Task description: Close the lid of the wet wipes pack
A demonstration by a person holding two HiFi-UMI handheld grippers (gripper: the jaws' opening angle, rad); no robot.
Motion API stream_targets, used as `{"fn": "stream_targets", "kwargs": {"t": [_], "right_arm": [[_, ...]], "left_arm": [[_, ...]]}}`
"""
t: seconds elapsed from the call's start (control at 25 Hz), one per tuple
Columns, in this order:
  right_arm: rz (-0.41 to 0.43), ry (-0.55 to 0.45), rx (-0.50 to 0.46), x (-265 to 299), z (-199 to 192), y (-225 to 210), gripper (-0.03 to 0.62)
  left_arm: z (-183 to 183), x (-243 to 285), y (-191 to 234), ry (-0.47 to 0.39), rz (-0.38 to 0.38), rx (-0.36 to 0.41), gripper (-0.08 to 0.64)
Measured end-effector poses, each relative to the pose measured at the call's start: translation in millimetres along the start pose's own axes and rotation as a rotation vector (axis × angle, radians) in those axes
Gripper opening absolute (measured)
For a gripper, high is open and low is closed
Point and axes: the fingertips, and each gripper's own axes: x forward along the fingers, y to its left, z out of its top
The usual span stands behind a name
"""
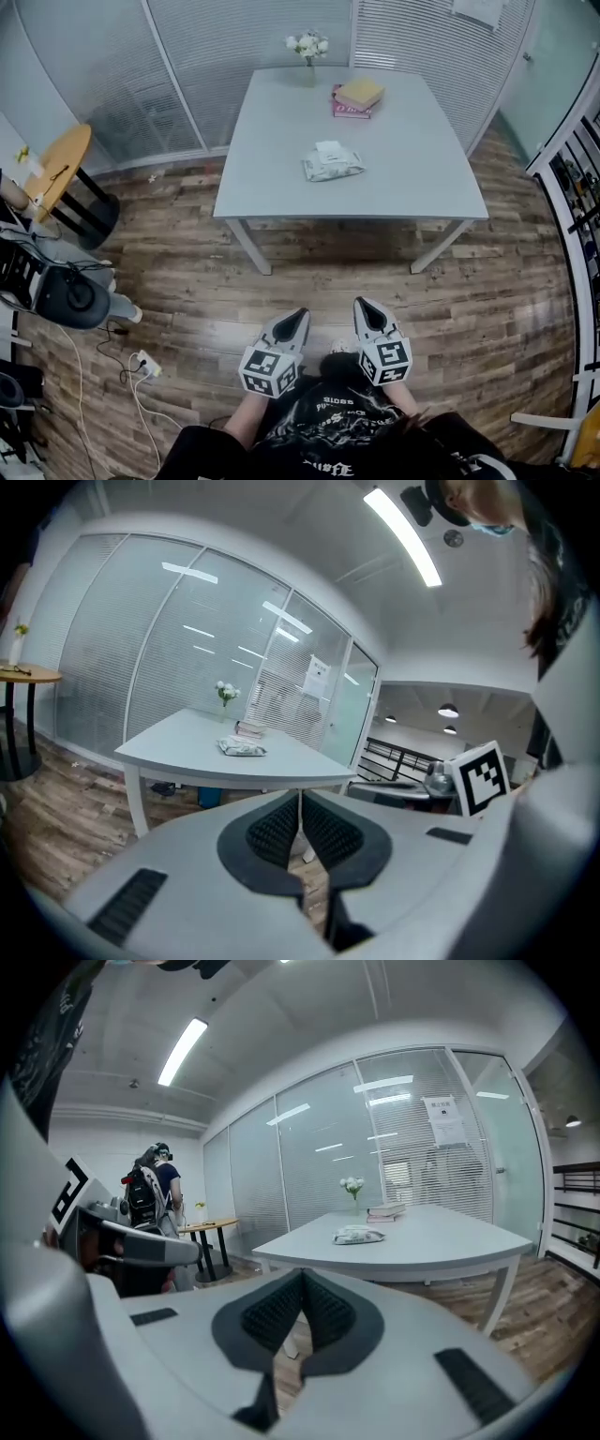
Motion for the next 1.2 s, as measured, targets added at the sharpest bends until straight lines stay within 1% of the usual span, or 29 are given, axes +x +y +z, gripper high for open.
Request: {"fn": "stream_targets", "kwargs": {"t": [0.12, 0.32, 0.44, 0.56, 0.72, 0.88, 1.04, 1.2], "right_arm": [[0.014, -0.012, -0.013, 13.7, 12.1, -28.9, -0.002], [0.033, -0.021, -0.027, 35.3, 27.5, -75.8, -0.002], [0.052, -0.021, -0.041, 40.5, 31.3, -97.2, -0.002], [0.051, -0.016, -0.023, 46.7, 31.5, -113.5, -0.002], [0.049, 0.024, 0.007, 48.5, 17.8, -127.5, -0.002], [0.035, 0.029, 0.023, 56.9, 14.6, -140.8, -0.002], [0.005, 0.027, 0.026, 69.4, 19.3, -160.8, -0.002], [-0.023, 0.023, 0.020, 92.1, 32.9, -182.0, -0.002]], "left_arm": [[14.5, 27.9, 7.0, -0.027, 0.043, -0.030, 0.014], [27.9, 72.3, 12.6, -0.045, 0.097, -0.056, 0.014], [31.2, 92.6, 8.2, -0.056, 0.117, -0.069, 0.014], [32.4, 108.2, 8.9, -0.041, 0.130, -0.075, 0.014], [27.8, 124.8, 10.0, -0.005, 0.135, -0.078, 0.014], [29.6, 150.3, 20.0, 0.015, 0.125, -0.064, 0.014], [45.9, 183.0, 26.2, 0.008, 0.091, -0.035, 0.014], [68.7, 217.9, 39.5, -0.005, 0.063, -0.017, 0.014]]}}
